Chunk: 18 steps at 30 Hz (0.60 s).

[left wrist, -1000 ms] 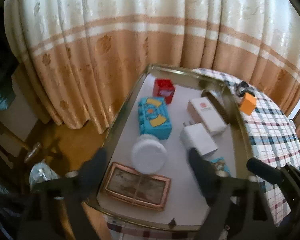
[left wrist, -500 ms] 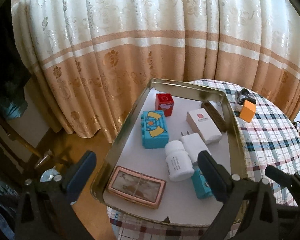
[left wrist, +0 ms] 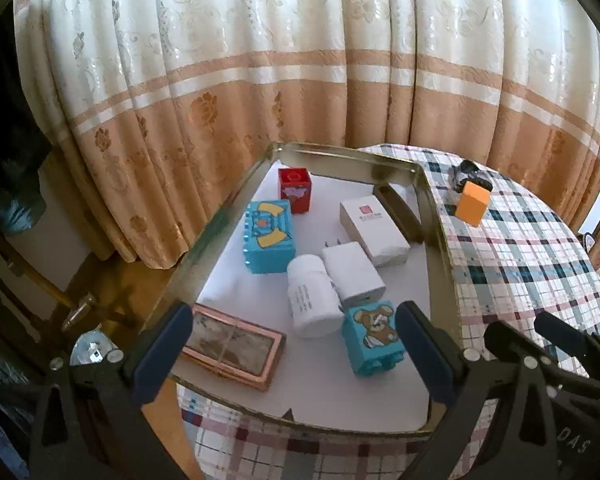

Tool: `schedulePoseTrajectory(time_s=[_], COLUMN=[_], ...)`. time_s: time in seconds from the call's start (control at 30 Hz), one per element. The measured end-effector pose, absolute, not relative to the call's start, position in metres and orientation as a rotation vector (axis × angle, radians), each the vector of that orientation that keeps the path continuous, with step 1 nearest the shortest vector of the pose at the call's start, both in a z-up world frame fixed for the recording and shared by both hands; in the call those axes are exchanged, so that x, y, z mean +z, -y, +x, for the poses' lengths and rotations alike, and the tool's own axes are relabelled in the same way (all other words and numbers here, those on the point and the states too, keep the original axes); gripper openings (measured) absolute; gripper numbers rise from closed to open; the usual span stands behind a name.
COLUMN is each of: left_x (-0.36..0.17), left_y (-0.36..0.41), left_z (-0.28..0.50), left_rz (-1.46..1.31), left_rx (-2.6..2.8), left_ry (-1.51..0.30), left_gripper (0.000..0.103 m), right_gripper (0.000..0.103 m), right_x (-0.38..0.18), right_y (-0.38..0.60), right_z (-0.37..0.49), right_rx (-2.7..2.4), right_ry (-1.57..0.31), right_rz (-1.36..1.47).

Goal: Organize rigid objects
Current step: 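Withdraw both open grippers from the tray back over the table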

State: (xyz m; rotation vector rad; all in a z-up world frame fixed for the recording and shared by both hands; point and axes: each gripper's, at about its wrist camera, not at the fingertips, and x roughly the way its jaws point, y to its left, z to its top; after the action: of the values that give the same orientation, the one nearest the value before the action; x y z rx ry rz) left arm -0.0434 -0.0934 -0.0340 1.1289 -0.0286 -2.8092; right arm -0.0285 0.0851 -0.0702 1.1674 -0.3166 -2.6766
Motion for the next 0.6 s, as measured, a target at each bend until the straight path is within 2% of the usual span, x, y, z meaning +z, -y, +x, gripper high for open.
schedulePoseTrajectory(time_s=[0.6], left_x=[-0.039], left_y=[0.048], left_z=[-0.036], left_rz=[1.124], left_rx=[-2.867], left_ry=[0.092], left_gripper=[0.102], right_gripper=[0.079], right_x=[-0.065], right_y=[-0.135], right_z=[-0.03], right_rx=[-2.832], right_ry=[0.287], right_rz=[1.12])
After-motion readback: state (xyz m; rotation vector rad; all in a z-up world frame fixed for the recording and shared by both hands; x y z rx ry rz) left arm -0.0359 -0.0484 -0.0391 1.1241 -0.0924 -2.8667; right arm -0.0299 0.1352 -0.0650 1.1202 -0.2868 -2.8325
